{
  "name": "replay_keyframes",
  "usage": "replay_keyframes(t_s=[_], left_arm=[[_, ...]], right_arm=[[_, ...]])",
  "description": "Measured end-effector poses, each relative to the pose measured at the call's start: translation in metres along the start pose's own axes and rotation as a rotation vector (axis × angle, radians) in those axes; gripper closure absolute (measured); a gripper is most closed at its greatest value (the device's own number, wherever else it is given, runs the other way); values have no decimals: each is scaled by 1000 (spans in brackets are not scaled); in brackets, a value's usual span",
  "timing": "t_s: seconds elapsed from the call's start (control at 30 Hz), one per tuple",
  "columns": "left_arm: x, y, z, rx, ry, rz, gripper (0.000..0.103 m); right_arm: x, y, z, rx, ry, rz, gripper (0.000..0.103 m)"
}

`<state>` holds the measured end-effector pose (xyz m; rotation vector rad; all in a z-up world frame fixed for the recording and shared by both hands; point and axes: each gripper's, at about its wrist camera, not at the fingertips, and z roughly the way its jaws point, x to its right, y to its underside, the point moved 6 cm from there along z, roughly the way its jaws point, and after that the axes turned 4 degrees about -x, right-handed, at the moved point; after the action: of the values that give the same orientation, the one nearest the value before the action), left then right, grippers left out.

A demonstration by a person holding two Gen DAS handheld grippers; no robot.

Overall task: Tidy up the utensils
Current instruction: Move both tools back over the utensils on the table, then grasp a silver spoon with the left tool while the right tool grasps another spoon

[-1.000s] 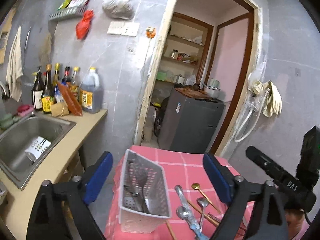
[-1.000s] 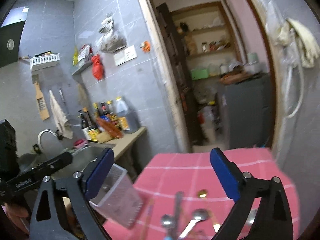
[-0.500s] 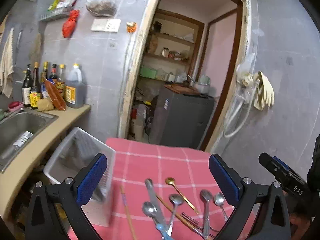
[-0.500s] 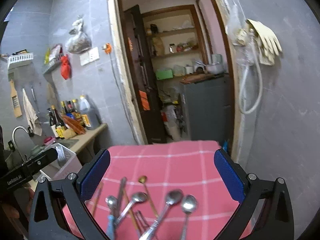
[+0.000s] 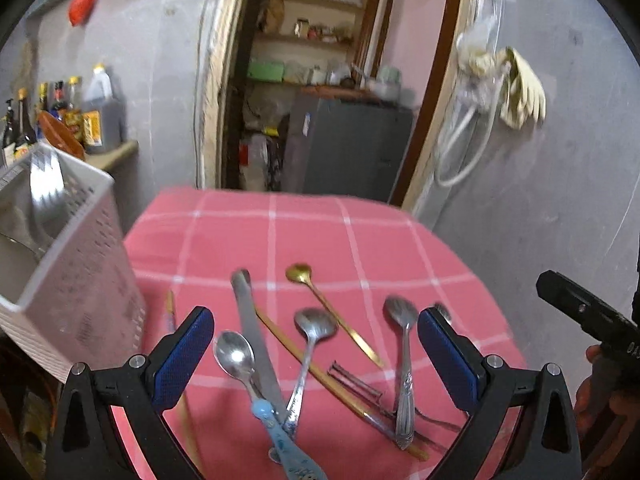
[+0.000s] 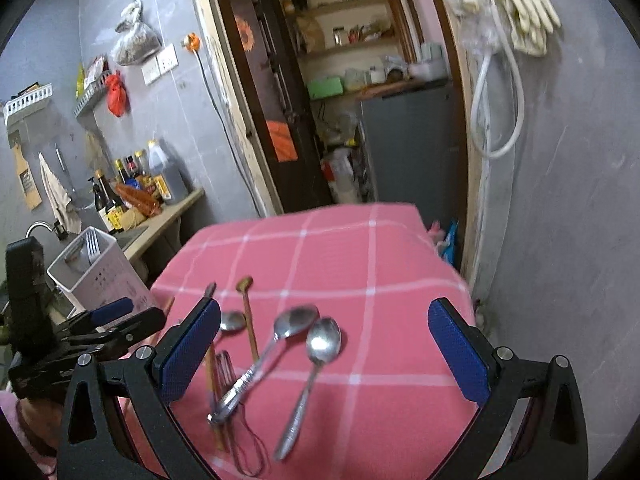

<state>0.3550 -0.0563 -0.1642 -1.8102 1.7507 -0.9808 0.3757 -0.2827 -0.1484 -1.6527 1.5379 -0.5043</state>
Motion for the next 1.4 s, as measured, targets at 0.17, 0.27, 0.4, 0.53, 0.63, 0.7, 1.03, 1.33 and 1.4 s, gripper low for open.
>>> replay_keyframes(t_s=[0.17,0.27,0.4,0.53,0.63,0.7,1.03,1.33,1.4], left_arm=[[6,8,23,-44,-29,19,1],[6,12,35,-62,-37,19,1],[5,16,49,-88,-35,19,1],[9,15,57,-107,21,34,12],[11,14,66,-138,44,58,25],[10,14,73,-169,42,65,36],[6,10,92,-314,-22,92,66],[13,5,98,-443,-13,169,71],[15,6,101,-483,12,160,81]], right_arm=[[10,20,26,-58,-28,5,1],[12,30,40,-87,-43,-7,1],[13,39,55,-126,-79,-2,12],[14,43,71,-184,-125,10,42],[12,45,82,-220,-154,3,50],[10,44,90,-242,-164,-6,54],[2,42,127,-372,-217,-78,72],[0,43,134,-399,-206,-75,86],[4,43,134,-409,-209,-58,94]])
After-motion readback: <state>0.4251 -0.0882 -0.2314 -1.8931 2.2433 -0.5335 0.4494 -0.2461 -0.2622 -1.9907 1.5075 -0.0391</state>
